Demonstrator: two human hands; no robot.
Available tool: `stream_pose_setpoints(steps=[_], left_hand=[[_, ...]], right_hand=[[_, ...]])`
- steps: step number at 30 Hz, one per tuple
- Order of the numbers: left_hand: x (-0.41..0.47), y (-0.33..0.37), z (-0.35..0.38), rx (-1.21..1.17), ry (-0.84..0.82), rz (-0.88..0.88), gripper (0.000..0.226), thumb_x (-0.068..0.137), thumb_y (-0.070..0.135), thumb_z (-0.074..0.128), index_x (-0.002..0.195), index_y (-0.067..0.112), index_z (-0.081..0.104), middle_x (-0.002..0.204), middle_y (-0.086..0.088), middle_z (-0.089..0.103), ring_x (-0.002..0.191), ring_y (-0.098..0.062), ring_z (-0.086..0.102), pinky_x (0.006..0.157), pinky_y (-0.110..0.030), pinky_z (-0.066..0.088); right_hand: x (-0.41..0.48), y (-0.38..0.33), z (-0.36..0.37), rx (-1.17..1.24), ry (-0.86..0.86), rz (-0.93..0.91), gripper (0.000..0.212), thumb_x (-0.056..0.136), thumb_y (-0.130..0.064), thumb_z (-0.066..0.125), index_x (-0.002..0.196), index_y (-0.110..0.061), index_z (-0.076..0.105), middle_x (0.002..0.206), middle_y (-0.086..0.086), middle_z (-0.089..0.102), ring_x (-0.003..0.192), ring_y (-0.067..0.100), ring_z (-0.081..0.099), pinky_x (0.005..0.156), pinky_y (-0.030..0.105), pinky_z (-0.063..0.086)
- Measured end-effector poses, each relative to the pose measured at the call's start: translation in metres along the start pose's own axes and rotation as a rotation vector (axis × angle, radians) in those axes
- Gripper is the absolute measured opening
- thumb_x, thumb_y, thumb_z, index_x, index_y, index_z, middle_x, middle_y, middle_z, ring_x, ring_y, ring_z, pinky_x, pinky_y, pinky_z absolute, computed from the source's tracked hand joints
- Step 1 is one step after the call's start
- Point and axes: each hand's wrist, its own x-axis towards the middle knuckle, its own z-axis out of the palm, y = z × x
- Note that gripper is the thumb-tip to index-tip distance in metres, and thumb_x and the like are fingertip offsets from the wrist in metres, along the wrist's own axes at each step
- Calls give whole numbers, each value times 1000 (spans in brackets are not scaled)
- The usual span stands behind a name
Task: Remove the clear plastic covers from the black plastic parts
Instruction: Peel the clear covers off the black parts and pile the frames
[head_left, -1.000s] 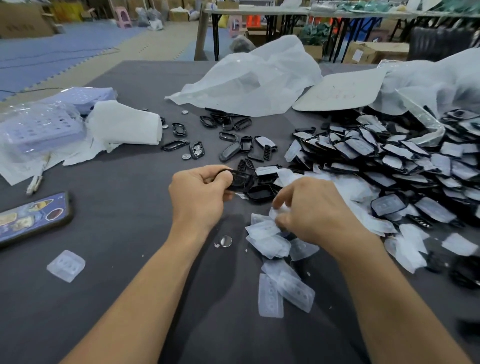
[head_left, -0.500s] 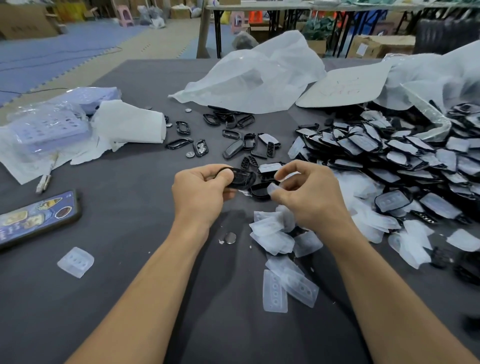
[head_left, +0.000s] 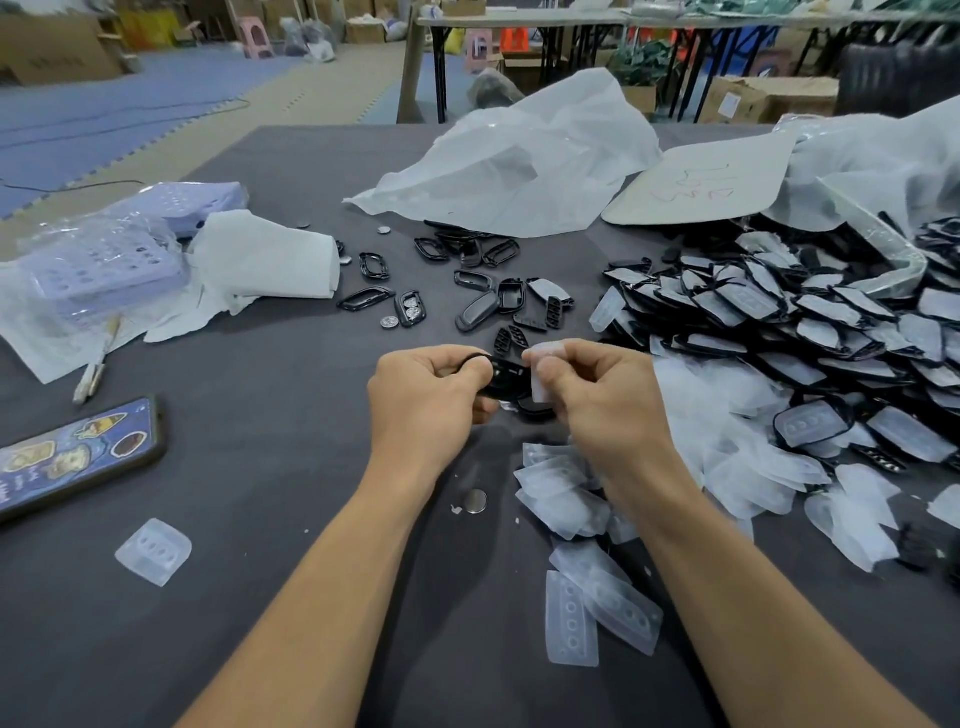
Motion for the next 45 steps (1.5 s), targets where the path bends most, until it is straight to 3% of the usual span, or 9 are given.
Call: stream_pose_setpoints(steps=[3, 15, 23, 25, 30, 34, 37, 42, 45], left_hand=[[0, 0, -1, 9, -6, 6, 20, 89, 10, 73, 76, 23, 81, 70, -2, 78, 58, -19, 74, 57, -27, 59], [-3, 1, -2, 10, -29, 6, 17, 90, 9, 73, 81, 21, 82, 72, -2, 79, 56, -16, 73, 55, -24, 57], [-8, 1, 6, -46, -108, -48, 15, 90, 7, 74, 82, 16, 83, 72, -9, 78, 56, -18, 71, 57, -27, 58], [-9, 1, 7, -75, -140, -60, 17, 90, 6, 73, 82, 16, 84, 71, -12, 77, 55, -17, 69, 57, -26, 57], [-8, 1, 3, -129, -83, -69, 20, 89, 2, 73, 78, 14, 84, 69, -15, 76, 51, -17, 63, 53, -25, 56], [-8, 1, 2, -121, -123, -22, 28, 90, -1, 70, 77, 19, 85, 72, -20, 75, 51, -18, 61, 54, -27, 56], [-9, 2, 2, -87, -167, 33, 24, 90, 0, 71, 81, 18, 85, 73, -19, 75, 53, -17, 62, 54, -27, 55], [-8, 4, 1, -101, -198, 88, 21, 91, -1, 71, 87, 14, 85, 74, -18, 77, 53, -15, 62, 55, -24, 55], [-9, 4, 3, -120, -208, 66, 16, 94, 3, 71, 92, 13, 84, 75, -14, 78, 55, -14, 66, 56, -23, 56]], right_hand=[[1, -2, 1, 186, -38, 69, 21, 99, -6, 64, 84, -14, 75, 53, -7, 55, 43, 2, 41, 44, 14, 35], [0, -10, -6, 290, 23, 154, 15, 86, -8, 79, 74, -17, 81, 64, 0, 64, 52, 3, 50, 52, 15, 45], [-9, 1, 1, -594, 348, -522, 5, 85, -21, 81, 89, -24, 82, 85, -10, 74, 81, 15, 64, 76, 32, 52], [-10, 3, 7, -580, 216, -479, 8, 87, -18, 79, 92, -23, 83, 89, -9, 73, 81, 15, 67, 75, 38, 56], [-5, 3, 10, -335, 23, -298, 15, 92, -15, 74, 95, -25, 83, 87, -21, 72, 88, -5, 64, 78, 6, 45], [2, -1, 1, -57, 12, -98, 14, 87, -13, 78, 86, -26, 83, 69, -8, 75, 58, 4, 63, 62, 19, 51], [1, -5, -3, 39, -24, -22, 13, 78, -14, 87, 80, -25, 82, 72, -3, 76, 65, 12, 69, 64, 26, 56], [0, -3, -4, -236, 19, -82, 16, 73, -39, 84, 85, -47, 77, 71, -22, 72, 64, -2, 65, 60, 15, 49], [-4, -3, -3, -168, 45, -101, 13, 79, -32, 84, 82, -43, 77, 70, -18, 74, 67, 1, 69, 64, 21, 56]])
